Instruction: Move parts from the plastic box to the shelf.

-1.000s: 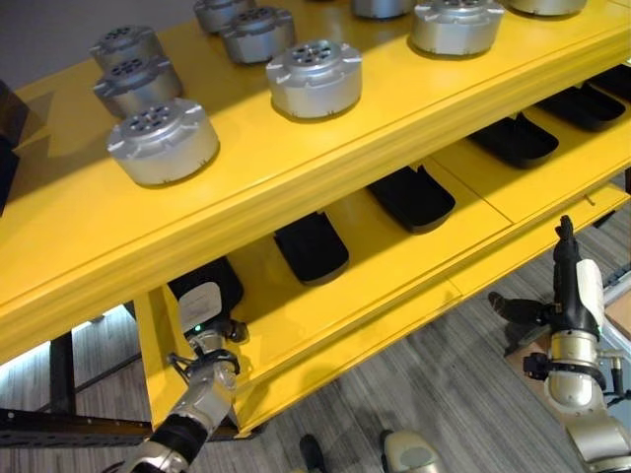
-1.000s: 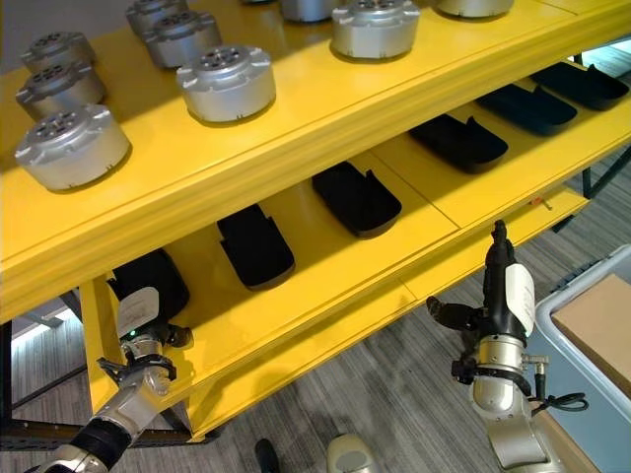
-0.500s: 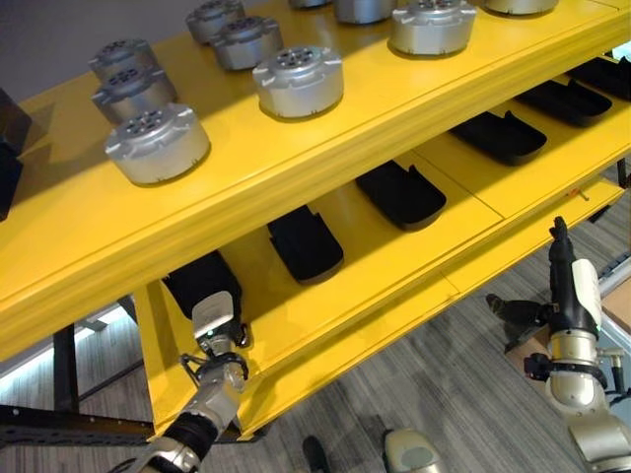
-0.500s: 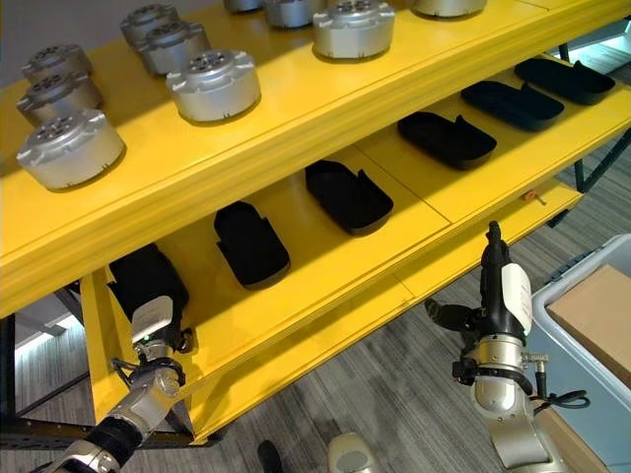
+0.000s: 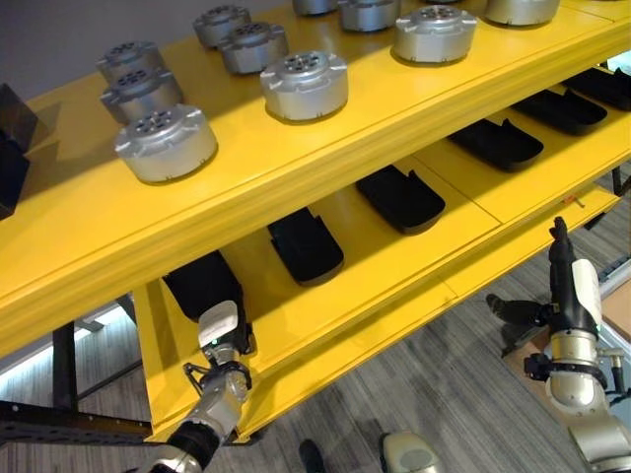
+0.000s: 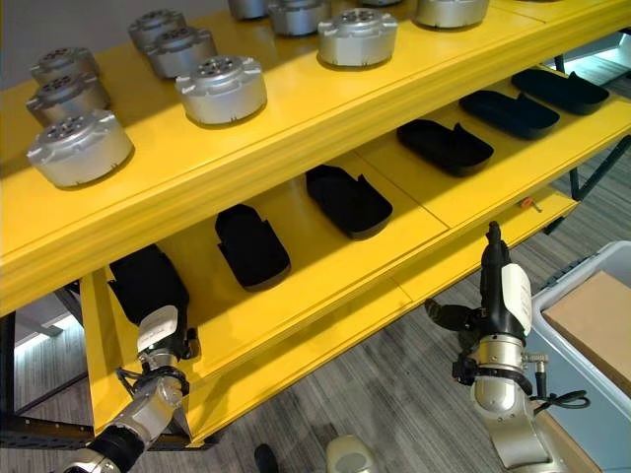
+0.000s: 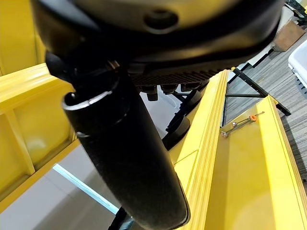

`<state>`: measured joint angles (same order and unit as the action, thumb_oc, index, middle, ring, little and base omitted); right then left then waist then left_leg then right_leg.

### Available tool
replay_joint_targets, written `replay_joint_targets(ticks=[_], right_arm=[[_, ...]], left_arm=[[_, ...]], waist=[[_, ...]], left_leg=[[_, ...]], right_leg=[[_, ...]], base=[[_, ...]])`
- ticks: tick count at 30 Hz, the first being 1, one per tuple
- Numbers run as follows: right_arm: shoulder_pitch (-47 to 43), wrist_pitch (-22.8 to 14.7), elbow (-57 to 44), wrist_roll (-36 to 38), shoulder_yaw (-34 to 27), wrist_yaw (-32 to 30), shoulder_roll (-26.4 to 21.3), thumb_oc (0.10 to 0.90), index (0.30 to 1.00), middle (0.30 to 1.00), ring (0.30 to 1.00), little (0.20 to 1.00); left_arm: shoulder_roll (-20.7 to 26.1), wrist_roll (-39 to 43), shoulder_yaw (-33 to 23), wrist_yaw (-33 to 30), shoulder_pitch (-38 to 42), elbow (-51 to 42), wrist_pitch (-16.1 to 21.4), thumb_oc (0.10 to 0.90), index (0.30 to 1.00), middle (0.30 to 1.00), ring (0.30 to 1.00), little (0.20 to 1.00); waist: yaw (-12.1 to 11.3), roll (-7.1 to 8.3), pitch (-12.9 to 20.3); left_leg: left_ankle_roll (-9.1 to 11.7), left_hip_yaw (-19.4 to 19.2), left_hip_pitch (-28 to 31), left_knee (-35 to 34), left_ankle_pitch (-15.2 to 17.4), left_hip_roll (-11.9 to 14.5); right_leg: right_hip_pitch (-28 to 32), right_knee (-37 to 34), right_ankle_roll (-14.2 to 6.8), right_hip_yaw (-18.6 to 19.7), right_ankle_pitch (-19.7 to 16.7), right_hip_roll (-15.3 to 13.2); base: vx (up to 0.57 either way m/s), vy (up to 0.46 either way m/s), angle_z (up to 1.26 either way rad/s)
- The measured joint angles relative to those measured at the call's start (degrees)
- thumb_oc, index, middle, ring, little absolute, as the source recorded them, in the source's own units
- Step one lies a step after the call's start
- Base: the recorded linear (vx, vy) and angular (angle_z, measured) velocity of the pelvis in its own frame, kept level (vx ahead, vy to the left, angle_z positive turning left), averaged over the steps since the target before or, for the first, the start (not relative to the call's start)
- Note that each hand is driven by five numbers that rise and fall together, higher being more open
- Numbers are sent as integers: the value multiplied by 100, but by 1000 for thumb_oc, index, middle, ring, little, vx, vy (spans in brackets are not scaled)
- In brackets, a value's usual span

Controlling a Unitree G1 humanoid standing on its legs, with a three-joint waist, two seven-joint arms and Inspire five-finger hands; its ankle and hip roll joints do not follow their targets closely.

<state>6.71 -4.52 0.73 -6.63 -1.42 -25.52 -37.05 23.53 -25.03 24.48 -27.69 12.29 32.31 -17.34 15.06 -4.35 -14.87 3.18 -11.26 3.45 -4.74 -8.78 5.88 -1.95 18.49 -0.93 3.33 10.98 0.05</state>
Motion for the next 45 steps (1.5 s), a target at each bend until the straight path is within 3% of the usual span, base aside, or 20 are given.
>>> replay_joint_targets(ticks=[16, 29, 45], right_arm=[[3, 90, 0, 1, 0, -9, 3, 900, 1000, 1000, 1000, 1000], [10, 129, -2, 4, -1, -104, 6, 900, 1000, 1000, 1000, 1000], [9, 180, -3, 10, -1, -210, 7, 900, 1000, 1000, 1000, 1000]], left_arm=[[10, 215, -28, 88, -44, -251, -5, 900, 1000, 1000, 1000, 1000], [57, 212, -55, 221, -434, -956, -4, 900, 1000, 1000, 1000, 1000], [108, 186, -46, 341, -554, -1115, 163, 900, 1000, 1000, 1000, 1000]], waist=[[-21, -29, 18], [-132, -51, 29], [-269, -148, 67]], left_leg=[[4, 51, -59, 0, -28, 2], [37, 145, -149, 0, -64, 8], [49, 206, -234, 1, -74, 9]], right_leg=[[-75, 72, 38, -86, 34, -10], [-165, 157, 87, -172, 92, -11], [-239, 178, 93, -228, 145, -15]], base=[[-1, -1, 1], [-15, -6, 3], [-5, 0, 2]])
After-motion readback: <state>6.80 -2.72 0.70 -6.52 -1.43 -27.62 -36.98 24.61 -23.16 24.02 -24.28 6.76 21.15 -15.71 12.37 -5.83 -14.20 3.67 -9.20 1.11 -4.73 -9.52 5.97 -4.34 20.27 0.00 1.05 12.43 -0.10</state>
